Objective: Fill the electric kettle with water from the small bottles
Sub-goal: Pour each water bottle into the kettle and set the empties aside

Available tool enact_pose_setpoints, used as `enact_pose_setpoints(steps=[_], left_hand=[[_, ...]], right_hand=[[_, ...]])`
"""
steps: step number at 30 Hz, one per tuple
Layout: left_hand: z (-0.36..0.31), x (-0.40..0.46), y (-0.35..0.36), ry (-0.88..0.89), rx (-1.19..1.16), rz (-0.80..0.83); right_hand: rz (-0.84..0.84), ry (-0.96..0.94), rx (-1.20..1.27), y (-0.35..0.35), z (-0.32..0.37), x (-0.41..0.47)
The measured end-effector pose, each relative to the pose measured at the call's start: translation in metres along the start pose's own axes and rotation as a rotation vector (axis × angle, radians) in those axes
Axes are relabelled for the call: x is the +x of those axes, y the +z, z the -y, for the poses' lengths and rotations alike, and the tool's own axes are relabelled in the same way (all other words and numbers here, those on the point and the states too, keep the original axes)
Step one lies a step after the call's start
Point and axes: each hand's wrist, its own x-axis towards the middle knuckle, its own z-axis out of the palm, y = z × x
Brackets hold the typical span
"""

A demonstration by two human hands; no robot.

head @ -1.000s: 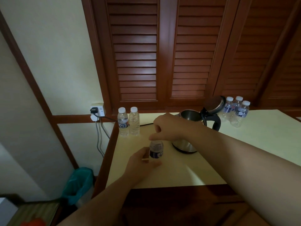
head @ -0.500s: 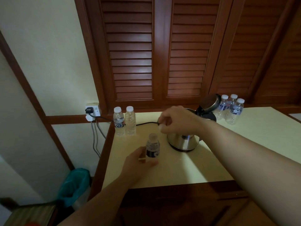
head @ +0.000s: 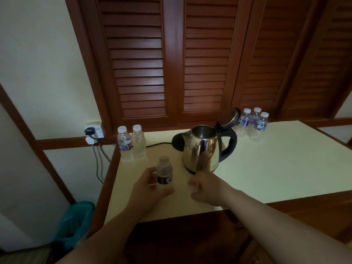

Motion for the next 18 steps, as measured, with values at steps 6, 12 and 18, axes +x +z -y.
enact_pose_setpoints(steps=[6, 12, 18], left_hand=[[-0.012, 0.006, 0.005, 0.063, -0.003, -0.081], [-0.033, 0.026, 0.004, 0.112, 0.010, -0.095], [-0.076, 0.061, -0.005, 0.200, 0.064, -0.150]], right_hand=[[-0.269, 0.263, 0.062, -0.004, -0.036, -0.018], [-0.284, 0.348, -0.045, -0.005, -0.088, -0.021], [-0.232, 0.264, -0.128, -0.002, -0.103, -0.018]])
